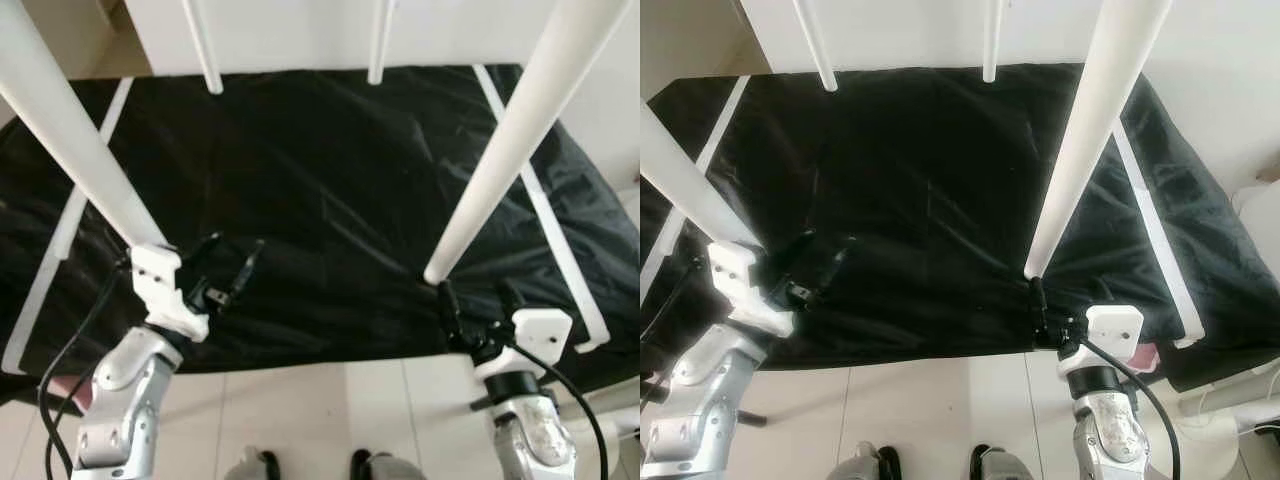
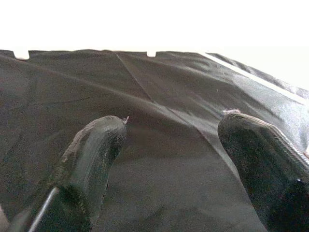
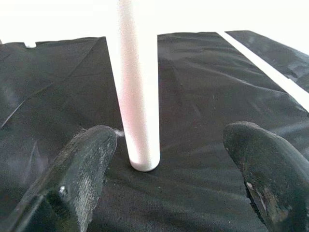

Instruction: Building children table

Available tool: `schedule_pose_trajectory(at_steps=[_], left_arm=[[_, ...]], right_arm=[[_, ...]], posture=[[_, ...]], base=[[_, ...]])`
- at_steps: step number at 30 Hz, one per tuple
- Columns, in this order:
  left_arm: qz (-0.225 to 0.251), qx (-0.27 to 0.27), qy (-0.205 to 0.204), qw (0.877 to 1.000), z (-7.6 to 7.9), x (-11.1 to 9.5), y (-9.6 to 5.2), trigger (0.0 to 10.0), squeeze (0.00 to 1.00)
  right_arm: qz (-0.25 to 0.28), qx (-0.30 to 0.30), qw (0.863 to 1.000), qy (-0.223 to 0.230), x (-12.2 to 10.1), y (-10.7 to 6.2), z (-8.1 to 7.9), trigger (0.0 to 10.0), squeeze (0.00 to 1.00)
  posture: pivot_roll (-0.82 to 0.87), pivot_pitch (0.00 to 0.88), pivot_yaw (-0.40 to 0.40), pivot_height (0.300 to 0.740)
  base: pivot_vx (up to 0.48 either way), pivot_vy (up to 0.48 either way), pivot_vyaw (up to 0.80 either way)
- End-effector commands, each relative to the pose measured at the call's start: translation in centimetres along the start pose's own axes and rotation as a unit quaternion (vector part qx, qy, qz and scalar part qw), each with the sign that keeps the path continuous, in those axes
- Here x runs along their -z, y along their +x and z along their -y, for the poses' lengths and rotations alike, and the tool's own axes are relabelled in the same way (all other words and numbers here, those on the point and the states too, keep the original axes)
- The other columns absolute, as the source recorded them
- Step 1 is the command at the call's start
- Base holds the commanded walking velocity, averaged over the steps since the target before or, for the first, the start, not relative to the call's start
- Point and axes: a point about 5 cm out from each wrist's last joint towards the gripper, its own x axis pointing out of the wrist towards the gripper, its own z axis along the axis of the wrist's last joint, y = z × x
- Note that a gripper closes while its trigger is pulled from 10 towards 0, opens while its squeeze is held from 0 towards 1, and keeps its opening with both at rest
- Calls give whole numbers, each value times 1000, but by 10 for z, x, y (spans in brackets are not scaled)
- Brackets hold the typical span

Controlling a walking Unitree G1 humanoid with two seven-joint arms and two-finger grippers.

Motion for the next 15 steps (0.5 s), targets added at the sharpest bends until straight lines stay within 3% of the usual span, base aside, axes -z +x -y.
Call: schedule_pose_trajectory(at_steps=[1, 7, 11, 15], left_arm=[[-2, -32, 7, 999, -2, 1, -3, 10000, 0], [1, -34, 9, 999, -2, 1, -4, 10000, 0], [-7, -21, 40, 999, 2, 4, -11, 10000, 0], [-20, 29, 63, 997, 16, 12, -20, 10000, 0]], right_arm=[[0, 7, 1000, 3, 2, -2, 1, 10000, 0], [3, 7, 1000, 0, 1, 0, 1, 10000, 0], [0, 6, 1000, -16, 1, -5, 3, 10000, 0], [-17, -16, 999, -27, 8, -12, 2, 10000, 0]], posture=[[-14, 156, 17, 740], [-10, 154, 13, 740], [-7, 153, 10, 740], [-5, 142, 7, 740]], base=[[0, 0, 0], [0, 0, 0], [0, 0, 0], [0, 0, 0]])
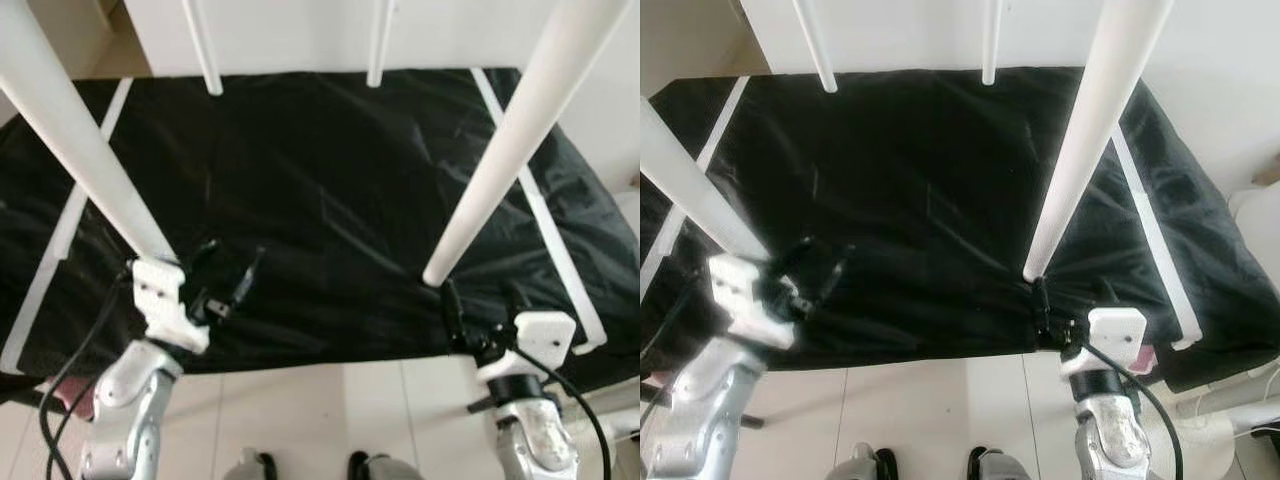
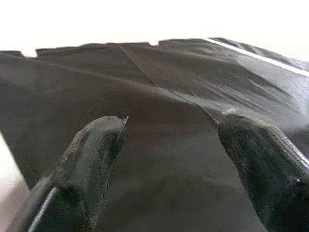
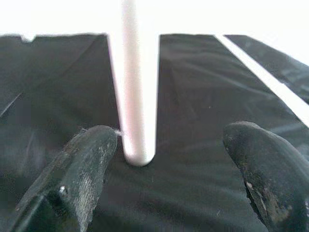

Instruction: Building children table

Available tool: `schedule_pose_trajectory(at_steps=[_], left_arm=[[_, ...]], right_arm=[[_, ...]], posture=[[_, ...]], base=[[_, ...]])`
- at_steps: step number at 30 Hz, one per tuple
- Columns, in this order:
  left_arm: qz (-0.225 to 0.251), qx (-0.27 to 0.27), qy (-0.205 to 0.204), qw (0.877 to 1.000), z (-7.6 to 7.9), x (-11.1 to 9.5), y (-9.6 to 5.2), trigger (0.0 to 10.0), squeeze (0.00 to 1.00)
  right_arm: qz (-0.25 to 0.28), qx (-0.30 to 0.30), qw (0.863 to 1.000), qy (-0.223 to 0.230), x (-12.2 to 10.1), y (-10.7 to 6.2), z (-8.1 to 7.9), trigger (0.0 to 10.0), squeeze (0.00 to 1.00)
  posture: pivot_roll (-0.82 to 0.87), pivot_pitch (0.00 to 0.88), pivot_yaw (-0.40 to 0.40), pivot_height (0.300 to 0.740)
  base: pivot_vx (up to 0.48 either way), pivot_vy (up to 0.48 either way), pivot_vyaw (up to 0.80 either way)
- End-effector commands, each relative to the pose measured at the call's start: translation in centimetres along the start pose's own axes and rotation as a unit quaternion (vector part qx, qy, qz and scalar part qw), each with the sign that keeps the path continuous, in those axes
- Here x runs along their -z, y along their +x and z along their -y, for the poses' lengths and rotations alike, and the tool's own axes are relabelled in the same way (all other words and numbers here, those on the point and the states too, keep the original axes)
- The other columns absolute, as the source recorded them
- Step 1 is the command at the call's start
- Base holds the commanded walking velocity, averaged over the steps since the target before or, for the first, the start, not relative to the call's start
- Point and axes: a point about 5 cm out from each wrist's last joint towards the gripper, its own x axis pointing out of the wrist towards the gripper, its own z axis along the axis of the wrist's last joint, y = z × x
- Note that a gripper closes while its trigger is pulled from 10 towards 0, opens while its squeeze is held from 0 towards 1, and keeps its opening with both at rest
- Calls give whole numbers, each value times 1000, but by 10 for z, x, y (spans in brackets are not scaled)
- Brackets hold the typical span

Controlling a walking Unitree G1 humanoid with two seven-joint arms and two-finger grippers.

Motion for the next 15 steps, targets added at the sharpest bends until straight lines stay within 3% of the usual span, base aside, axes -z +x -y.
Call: schedule_pose_trajectory(at_steps=[1, 8, 10, 15], left_arm=[[2, 59, 7, 998, 10, -1, -3, 10000, 0], [0, 89, 8, 996, 12, -2, -6, 10000, 0], [-6, 158, 14, 987, 16, -4, -9, 10000, 0], [-8, 200, 26, 979, 20, -4, -13, 10000, 0]], right_arm=[[-15, -42, 999, 1, 5, -4, -3, 10000, 0], [-25, -86, 996, 8, 6, -6, -4, 10000, 0], [-27, -162, 986, -7, 4, -5, -4, 10000, 0], [-23, -212, 977, -22, 3, -3, -6, 10000, 0]], posture=[[-9, 134, 6, 740], [-8, 130, 5, 740], [-8, 118, 5, 740], [-8, 118, -4, 740]], base=[[0, 0, 0], [0, 0, 0], [0, 0, 0], [0, 0, 0]])
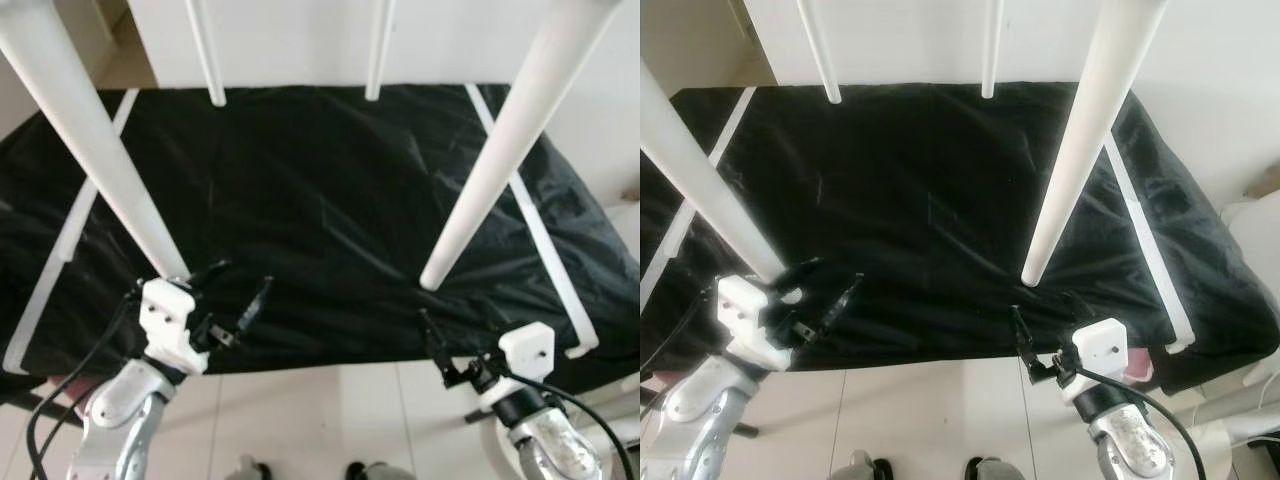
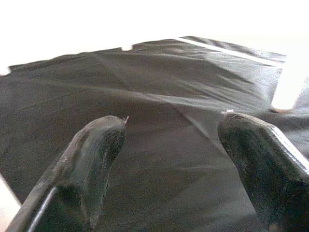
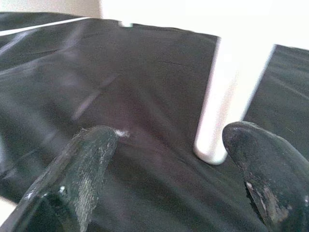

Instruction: Building children table

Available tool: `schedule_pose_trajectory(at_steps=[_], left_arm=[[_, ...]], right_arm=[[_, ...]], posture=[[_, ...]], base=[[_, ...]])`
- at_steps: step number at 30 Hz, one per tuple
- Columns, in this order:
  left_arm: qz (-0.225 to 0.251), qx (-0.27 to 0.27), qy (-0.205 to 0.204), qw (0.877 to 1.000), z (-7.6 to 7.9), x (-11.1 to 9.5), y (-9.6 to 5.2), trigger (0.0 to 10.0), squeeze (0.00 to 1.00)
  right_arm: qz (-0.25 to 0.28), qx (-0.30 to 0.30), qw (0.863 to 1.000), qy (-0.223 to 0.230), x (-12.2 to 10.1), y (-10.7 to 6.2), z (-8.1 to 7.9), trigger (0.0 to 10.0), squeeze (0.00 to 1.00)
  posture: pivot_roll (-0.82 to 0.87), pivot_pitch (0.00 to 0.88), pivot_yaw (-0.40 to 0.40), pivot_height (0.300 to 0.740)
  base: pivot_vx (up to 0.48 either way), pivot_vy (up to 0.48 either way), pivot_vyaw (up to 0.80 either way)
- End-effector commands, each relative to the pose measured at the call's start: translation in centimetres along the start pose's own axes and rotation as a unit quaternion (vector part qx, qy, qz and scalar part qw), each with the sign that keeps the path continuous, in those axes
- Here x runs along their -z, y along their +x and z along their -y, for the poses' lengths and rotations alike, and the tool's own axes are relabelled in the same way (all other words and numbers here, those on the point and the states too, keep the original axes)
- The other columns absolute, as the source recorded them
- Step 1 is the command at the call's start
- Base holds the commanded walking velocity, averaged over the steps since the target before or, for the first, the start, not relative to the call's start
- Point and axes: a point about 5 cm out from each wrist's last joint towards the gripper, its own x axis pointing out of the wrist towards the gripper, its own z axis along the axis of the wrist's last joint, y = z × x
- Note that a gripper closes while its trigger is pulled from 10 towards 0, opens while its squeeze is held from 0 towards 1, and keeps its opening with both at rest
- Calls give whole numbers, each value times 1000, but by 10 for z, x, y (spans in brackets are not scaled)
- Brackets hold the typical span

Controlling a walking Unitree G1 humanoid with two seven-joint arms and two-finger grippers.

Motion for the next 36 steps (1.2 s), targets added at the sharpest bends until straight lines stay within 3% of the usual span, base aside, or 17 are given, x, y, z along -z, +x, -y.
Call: schedule_pose_trajectory(at_steps=[1, 10, 25, 28, 34, 36], left_arm=[[6, 131, 6, 991, 15, -1, -2, 10000, 0], [6, 128, 21, 992, 12, 2, -3, 10000, 0], [10, 160, 20, 987, 14, -1, -9, 10000, 0], [-14, 207, -12, 978, 19, 1, -21, 10000, 0], [-27, 242, -39, 969, 23, -1, -30, 10000, 0], [-37, 275, -43, 960, 29, -4, -37, 10000, 0]], right_arm=[[-2, -15, 1000, 9, 3, 1, -3, 10000, 0], [-3, -28, 999, 27, 4, 3, 0, 10000, 0], [-3, -68, 997, 18, 3, -1, -4, 10000, 0], [-27, -151, 988, 19, 7, -15, -14, 10000, 0], [-53, -215, 975, 11, 11, -26, -15, 10000, 0], [-63, -262, 963, 6, 11, -31, -17, 10000, 0]], posture=[[-13, 122, -8, 740], [-14, 118, -18, 740], [-6, 121, -20, 740], [2, 127, -12, 740], [4, 125, -13, 740], [7, 126, -19, 740]], base=[[0, 0, 0], [0, 0, 0], [0, 0, 0], [0, 0, 0], [0, 0, 0], [0, 0, 0]])
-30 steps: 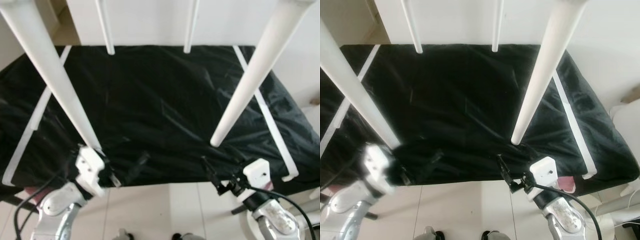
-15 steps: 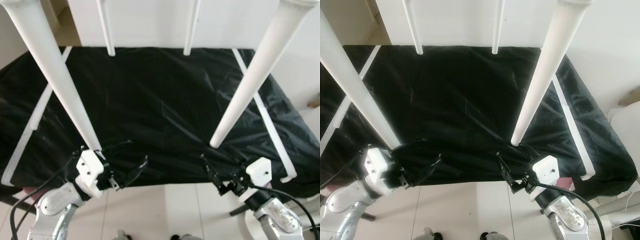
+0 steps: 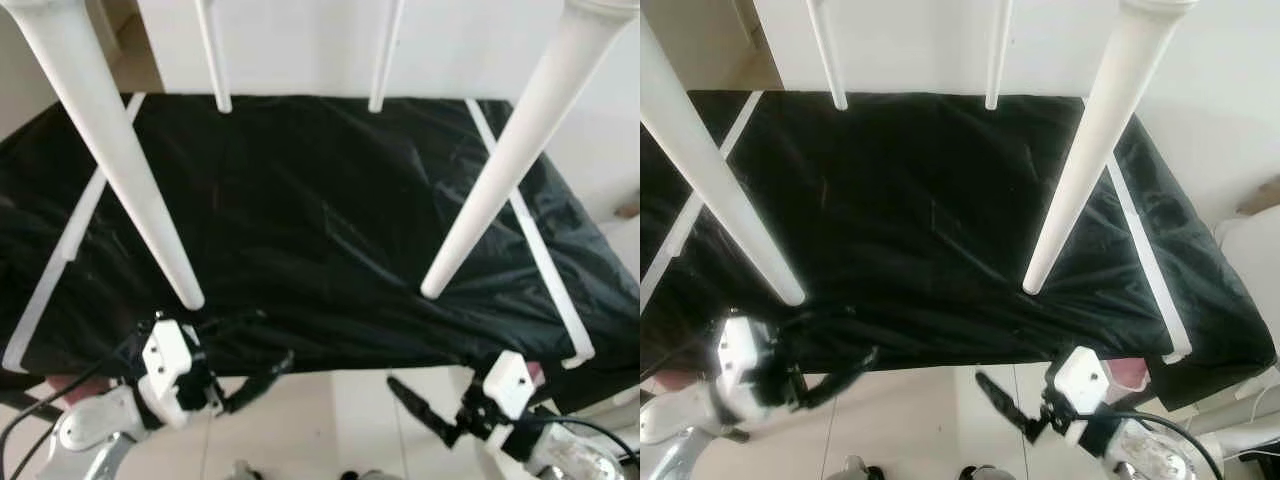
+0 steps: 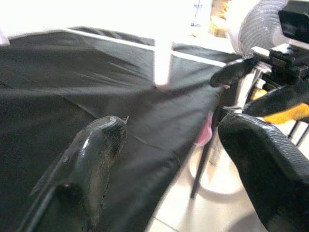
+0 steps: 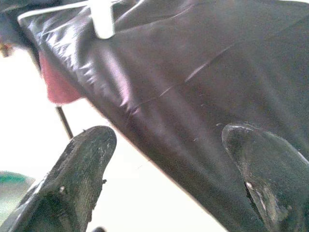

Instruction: Building children table

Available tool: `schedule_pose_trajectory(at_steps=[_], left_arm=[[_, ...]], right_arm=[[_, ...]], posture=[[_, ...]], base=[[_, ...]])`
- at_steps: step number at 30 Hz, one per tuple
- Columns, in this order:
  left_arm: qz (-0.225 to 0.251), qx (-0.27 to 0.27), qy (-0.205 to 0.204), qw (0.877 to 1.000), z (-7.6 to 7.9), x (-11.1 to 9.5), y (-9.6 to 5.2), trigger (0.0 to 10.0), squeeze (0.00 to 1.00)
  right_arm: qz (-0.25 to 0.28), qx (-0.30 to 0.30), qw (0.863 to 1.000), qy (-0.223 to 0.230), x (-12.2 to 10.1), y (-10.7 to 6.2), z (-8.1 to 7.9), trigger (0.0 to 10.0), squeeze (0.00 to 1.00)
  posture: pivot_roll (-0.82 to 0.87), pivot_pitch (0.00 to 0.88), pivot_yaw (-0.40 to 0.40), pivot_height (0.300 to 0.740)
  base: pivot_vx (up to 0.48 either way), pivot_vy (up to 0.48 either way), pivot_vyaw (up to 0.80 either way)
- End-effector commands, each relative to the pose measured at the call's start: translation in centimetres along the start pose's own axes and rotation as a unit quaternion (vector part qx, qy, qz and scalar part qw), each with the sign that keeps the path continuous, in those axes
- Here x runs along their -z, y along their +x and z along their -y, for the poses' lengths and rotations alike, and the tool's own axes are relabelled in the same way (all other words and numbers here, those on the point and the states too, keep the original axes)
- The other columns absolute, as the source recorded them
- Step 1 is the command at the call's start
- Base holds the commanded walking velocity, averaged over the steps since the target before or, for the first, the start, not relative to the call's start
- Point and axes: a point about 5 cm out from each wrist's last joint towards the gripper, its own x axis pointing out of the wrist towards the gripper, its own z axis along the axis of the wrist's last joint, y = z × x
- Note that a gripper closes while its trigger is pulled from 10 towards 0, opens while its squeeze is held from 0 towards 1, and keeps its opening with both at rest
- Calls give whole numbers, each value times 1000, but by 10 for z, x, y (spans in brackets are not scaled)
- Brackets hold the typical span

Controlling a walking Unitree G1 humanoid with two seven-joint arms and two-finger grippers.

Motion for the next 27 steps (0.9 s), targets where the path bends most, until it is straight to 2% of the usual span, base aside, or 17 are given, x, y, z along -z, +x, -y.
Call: schedule_pose_trajectory(at_steps=[1, 5, 6, 8, 9, 11, 12, 13, 16, 22, 24, 25, 27], left_arm=[[0, 35, -10, 999, 8, 0, 0, 10000, 0], [-12, 62, -11, 998, 16, 3, -4, 10000, 0], [-28, 84, -10, 996, 22, 9, -8, 10000, 0], [-28, 84, -10, 996, 22, 9, -8, 10000, 0], [-38, 92, -7, 995, 25, 13, -11, 10000, 0], [-92, 123, 2, 988, 34, 28, -18, 10000, 0], [-92, 123, 2, 988, 34, 28, -18, 10000, 0], [-119, 128, 7, 985, 36, 38, -21, 10000, 0], [-132, 128, 9, 983, 37, 47, -23, 10000, 0], [-159, 85, -20, 983, 32, 70, -26, 10000, 0], [-178, 50, -32, 982, 27, 86, -30, 10000, 0], [-178, 50, -32, 982, 27, 86, -30, 10000, 0], [-197, 30, -40, 979, 24, 101, -35, 10000, 0]], right_arm=[[-3, -24, 1000, 3, 1, -3, -3, 10000, 0], [-13, -52, 999, 0, 3, -6, -6, 10000, 0], [-27, -77, 997, -3, 7, -9, -9, 10000, 0], [-27, -77, 997, -3, 7, -9, -9, 10000, 0], [-38, -92, 995, -7, 11, -11, -10, 10000, 0], [-80, -115, 989, -35, 25, -16, -11, 10000, 0], [-80, -115, 989, -35, 25, -16, -11, 10000, 0], [-105, -122, 986, -37, 35, -18, -10, 10000, 0], [-120, -118, 985, -35, 43, -19, -8, 10000, 0], [-161, -92, 983, -8, 70, -22, -5, 10000, 0], [-168, -63, 984, 14, 82, -22, -5, 10000, 0], [-168, -63, 984, 14, 82, -22, -5, 10000, 0], [-173, -41, 984, 26, 92, -22, -5, 10000, 0]], posture=[[7, 126, -19, 740], [8, 123, -23, 740], [7, 123, -23, 740], [7, 123, -23, 740], [7, 123, -23, 740], [10, 121, -24, 740], [10, 121, -24, 740], [10, 118, -23, 740], [12, 117, -21, 740], [14, 113, -19, 740], [11, 109, -18, 740], [11, 109, -18, 740], [11, 106, -18, 740]], base=[[0, 0, 0], [0, 0, 0], [0, 0, 0], [0, 0, 0], [0, 0, 0], [0, 0, 0], [0, 0, 0], [0, 0, 0], [0, 0, 0], [0, 0, 0], [0, 0, 0], [0, 0, 0], [0, 0, 0]])
